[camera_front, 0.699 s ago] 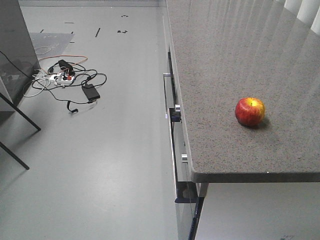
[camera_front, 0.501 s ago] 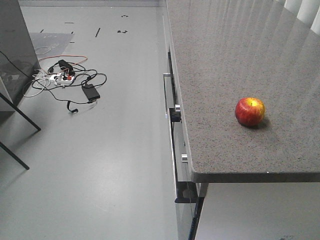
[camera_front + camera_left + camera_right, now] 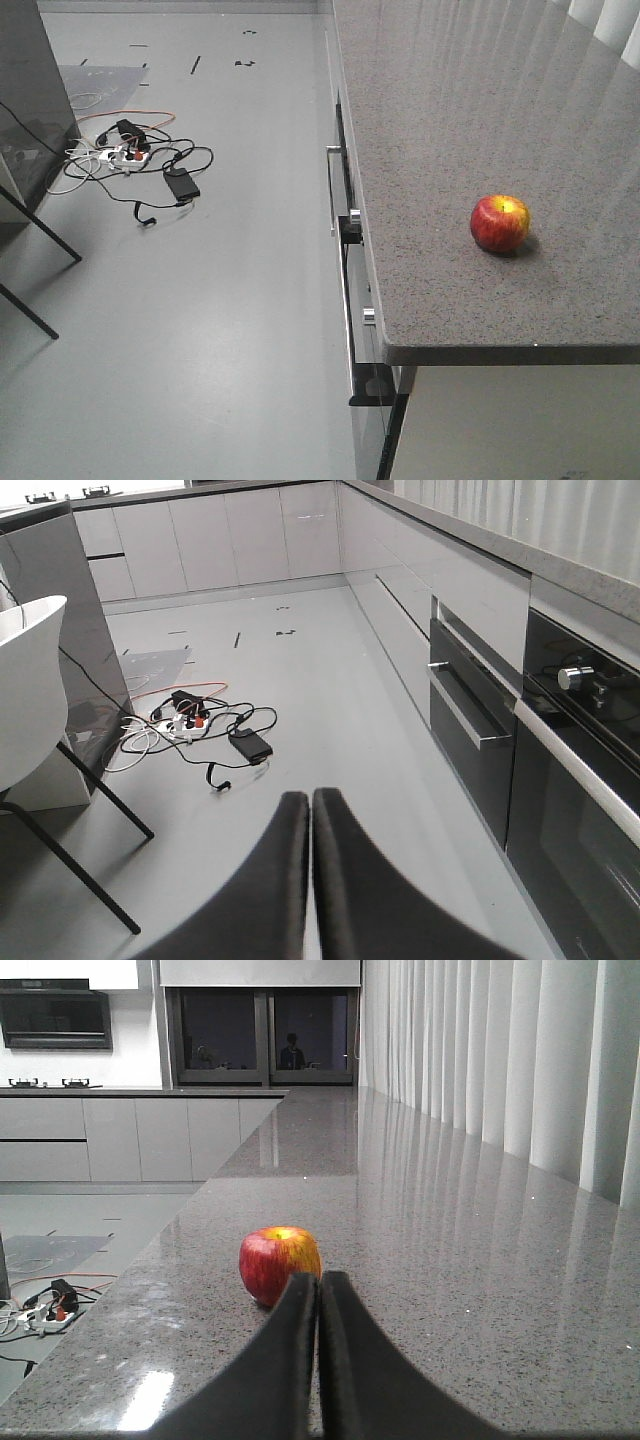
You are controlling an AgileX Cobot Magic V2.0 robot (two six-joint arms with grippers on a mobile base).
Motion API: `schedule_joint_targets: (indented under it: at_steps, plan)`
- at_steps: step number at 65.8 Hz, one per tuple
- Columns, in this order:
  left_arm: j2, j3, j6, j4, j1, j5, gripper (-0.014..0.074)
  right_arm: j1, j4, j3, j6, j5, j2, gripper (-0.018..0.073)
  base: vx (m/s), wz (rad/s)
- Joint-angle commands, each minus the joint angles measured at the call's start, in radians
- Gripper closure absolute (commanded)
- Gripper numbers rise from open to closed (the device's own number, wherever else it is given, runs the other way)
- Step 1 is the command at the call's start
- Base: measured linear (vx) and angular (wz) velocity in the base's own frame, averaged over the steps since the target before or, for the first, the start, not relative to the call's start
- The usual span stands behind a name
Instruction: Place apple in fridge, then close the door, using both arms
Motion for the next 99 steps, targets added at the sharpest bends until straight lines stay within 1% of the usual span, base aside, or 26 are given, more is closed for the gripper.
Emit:
schedule_joint_targets:
  at_steps: [1, 19, 23, 31, 35, 38, 41, 49, 54, 58, 63, 68, 74, 77, 80, 87, 90, 94, 99]
  plan:
    - [-0.007, 0.015, -0.009, 0.002, 0.002, -0.072, 0.0603, 0.000, -0.010, 0.009, -0.005, -0.075, -0.008, 0.0561, 0.00, 0.00]
    - [-0.007, 0.015, -0.009, 0.002, 0.002, -0.072, 0.0603, 0.000, -0.002, 0.009, 0.008, -0.093, -0.008, 0.0561, 0.00, 0.00]
    - [-0.007, 0.015, -0.009, 0.002, 0.002, -0.072, 0.0603, 0.000, 0.025, 0.009, 0.044, -0.114, -0.008, 0.0561, 0.00, 0.00]
    - [-0.007, 0.015, -0.009, 0.002, 0.002, -0.072, 0.0603, 0.000, 0.126, 0.006, 0.180, -0.177, -0.008, 0.0561, 0.00, 0.00]
    - [-0.007, 0.015, -0.009, 0.002, 0.002, -0.072, 0.0603, 0.000, 0.125, -0.013, 0.219, -0.164, -0.008, 0.0561, 0.00, 0.00]
    - [-0.007, 0.015, -0.009, 0.002, 0.002, -0.072, 0.0603, 0.000, 0.118, -0.047, 0.225, -0.125, -0.007, 0.0561, 0.00, 0.00]
    - [-0.007, 0.015, -0.009, 0.002, 0.002, -0.072, 0.0603, 0.000, 0.105, -0.089, 0.223, -0.055, -0.001, 0.0561, 0.00, 0.00]
    - [-0.007, 0.015, -0.009, 0.002, 0.002, -0.072, 0.0603, 0.000, 0.073, -0.275, 0.210, 0.168, 0.055, 0.0561, 0.00, 0.00]
    - [-0.007, 0.015, -0.009, 0.002, 0.002, -0.072, 0.0603, 0.000, 0.065, -0.415, 0.148, 0.285, 0.128, 0.0553, 0.00, 0.00]
    - [-0.007, 0.015, -0.009, 0.002, 0.002, -0.072, 0.0603, 0.000, 0.073, -0.511, 0.057, 0.367, 0.205, 0.0533, 0.00, 0.00]
    - [-0.007, 0.015, -0.009, 0.002, 0.002, -0.072, 0.0603, 0.000, 0.100, -0.611, -0.045, 0.434, 0.281, 0.0481, 0.00, 0.00]
    - [-0.007, 0.015, -0.009, 0.002, 0.002, -0.072, 0.0603, 0.000, 0.165, -0.685, -0.143, 0.484, 0.365, 0.0389, 0.00, 0.00]
    - [-0.007, 0.015, -0.009, 0.002, 0.002, -0.072, 0.0603, 0.000, 0.236, -0.740, -0.225, 0.491, 0.443, 0.0216, 0.00, 0.00]
    - [-0.007, 0.015, -0.009, 0.002, 0.002, -0.072, 0.0603, 0.000, 0.254, -0.750, -0.263, 0.473, 0.470, 0.0130, 0.00, 0.00]
    - [-0.007, 0.015, -0.009, 0.002, 0.002, -0.072, 0.0603, 0.000, 0.252, -0.753, -0.301, 0.437, 0.498, 0.0019, 0.00, 0.00]
    - [-0.007, 0.015, -0.009, 0.002, 0.002, -0.072, 0.0603, 0.000, 0.237, -0.753, -0.375, 0.326, 0.559, -0.0134, 0.00, 0.00]
    - [-0.007, 0.015, -0.009, 0.002, 0.002, -0.072, 0.0603, 0.000, 0.238, -0.753, -0.405, 0.270, 0.587, -0.0169, 0.00, 0.00]
    - [-0.007, 0.015, -0.009, 0.002, 0.002, -0.072, 0.0603, 0.000, 0.247, -0.754, -0.424, 0.207, 0.619, -0.0168, 0.00, 0.00]
    - [-0.007, 0.015, -0.009, 0.002, 0.002, -0.072, 0.0603, 0.000, 0.269, -0.782, -0.424, 0.210, 0.668, -0.0162, 0.00, 0.00]
